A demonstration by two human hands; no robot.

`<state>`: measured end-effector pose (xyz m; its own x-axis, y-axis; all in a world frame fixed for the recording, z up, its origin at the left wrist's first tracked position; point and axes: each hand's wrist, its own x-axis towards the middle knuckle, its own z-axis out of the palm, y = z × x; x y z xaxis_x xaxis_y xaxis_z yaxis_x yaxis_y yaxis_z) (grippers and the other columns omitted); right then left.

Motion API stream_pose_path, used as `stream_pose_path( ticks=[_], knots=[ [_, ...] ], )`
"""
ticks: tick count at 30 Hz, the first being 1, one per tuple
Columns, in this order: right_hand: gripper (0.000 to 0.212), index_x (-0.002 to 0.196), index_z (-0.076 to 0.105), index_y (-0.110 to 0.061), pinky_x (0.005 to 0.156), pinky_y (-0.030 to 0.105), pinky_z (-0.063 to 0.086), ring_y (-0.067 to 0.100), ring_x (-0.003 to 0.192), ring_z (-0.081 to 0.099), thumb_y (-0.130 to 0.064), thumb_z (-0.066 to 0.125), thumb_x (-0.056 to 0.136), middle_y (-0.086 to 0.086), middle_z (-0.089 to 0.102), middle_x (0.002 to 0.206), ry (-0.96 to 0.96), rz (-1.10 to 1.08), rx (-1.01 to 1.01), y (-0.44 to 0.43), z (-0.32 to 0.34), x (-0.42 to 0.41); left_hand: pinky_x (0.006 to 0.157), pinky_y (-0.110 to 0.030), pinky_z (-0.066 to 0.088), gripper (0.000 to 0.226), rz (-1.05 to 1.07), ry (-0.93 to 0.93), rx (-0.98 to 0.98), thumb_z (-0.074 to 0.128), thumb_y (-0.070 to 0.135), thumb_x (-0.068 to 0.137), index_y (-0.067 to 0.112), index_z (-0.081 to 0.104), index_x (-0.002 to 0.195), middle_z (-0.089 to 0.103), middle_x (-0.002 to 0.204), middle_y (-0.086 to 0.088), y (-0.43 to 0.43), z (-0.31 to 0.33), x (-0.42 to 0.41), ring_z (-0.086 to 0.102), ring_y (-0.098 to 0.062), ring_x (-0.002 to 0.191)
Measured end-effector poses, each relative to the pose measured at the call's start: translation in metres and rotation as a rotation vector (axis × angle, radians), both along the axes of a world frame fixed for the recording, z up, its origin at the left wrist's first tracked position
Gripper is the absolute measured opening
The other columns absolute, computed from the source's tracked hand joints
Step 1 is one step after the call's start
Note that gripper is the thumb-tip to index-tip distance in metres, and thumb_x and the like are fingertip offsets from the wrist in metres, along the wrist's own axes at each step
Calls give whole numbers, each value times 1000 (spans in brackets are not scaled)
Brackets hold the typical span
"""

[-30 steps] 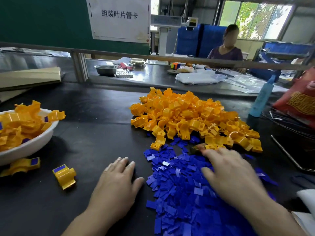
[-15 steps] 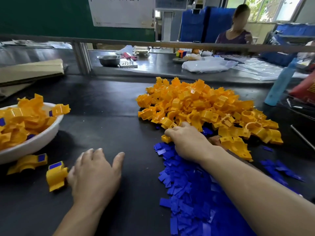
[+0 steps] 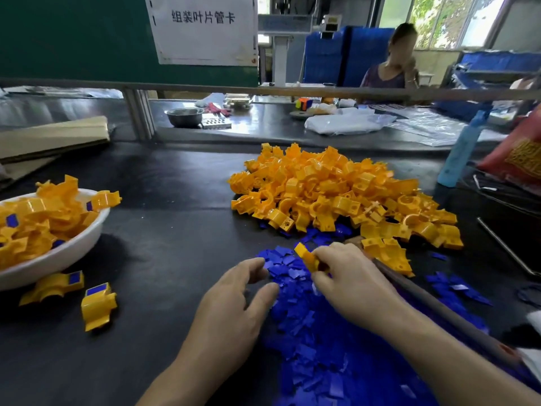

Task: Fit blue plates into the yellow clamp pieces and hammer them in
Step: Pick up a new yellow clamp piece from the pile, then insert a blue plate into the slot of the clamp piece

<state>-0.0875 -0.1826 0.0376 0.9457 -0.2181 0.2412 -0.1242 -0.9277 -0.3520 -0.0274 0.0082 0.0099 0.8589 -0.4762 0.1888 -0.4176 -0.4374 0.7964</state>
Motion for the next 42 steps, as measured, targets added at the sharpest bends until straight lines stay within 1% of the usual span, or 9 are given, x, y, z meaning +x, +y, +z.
stream_pose_path(
  ticks=[7,12,15,18,21,23,31,38,42],
  knots=[
    [15,81,54,-31,59,22,38,7,72,50,-31,50,96,-7,53,80,-49,15,225,11,22,-46,89,-27,51,39,-136,315,-281,64,23,95,40,56,128,70,110,28,-23,6,-16,65,5,104],
    [8,97,59,-34,72,29,50,4,81,56,-34,52,95,-11,58,93,26,109,477,24,37,-67,80,-28,53,33,-295,510,-347,71,46,77,43,72,109,75,108,10,-31,16,-19,71,-7,98],
    [15,107,51,-42,79,29,50,1,88,53,-46,50,92,-18,48,102,41,47,301,27,35,-74,80,-36,53,31,-228,571,-389,83,48,66,36,76,94,77,93,0,-31,16,-19,72,-16,85],
    [42,127,31,-46,77,27,49,5,97,53,-62,41,89,-17,45,113,154,-91,27,22,25,-81,62,-34,54,5,-91,605,-410,76,30,78,35,75,79,75,75,-1,-34,13,-17,70,-20,69],
    [55,131,25,-43,72,33,47,18,103,57,-71,37,85,-9,55,115,365,-150,-138,15,12,-83,56,-37,53,15,13,674,-489,70,18,85,31,74,78,74,71,-3,-34,8,-15,70,-21,60],
    [53,132,30,-41,73,35,46,21,104,58,-68,37,87,-7,56,117,431,-136,-174,14,4,-81,52,-37,53,8,34,747,-541,72,16,82,23,74,86,75,74,-6,-34,4,-15,70,-22,59],
    [23,106,48,-32,72,32,49,16,88,58,-47,33,98,-8,54,103,264,-60,-174,11,-13,-74,53,-32,58,46,-90,852,-534,75,22,60,8,69,103,76,91,-19,-26,2,-16,74,-25,72],
    [43,116,32,-40,54,31,40,16,76,54,-71,28,86,-9,52,92,226,-63,-202,14,-15,-74,54,-30,57,46,-86,846,-557,75,22,63,7,68,106,76,92,-19,-25,3,-16,74,-24,73],
    [30,114,45,-35,50,29,31,19,79,59,-55,32,95,-7,56,96,214,-24,-254,20,-21,-71,46,-24,53,44,-68,838,-582,73,20,64,7,66,105,76,84,-15,-24,6,-17,72,-20,64]
  ],
)
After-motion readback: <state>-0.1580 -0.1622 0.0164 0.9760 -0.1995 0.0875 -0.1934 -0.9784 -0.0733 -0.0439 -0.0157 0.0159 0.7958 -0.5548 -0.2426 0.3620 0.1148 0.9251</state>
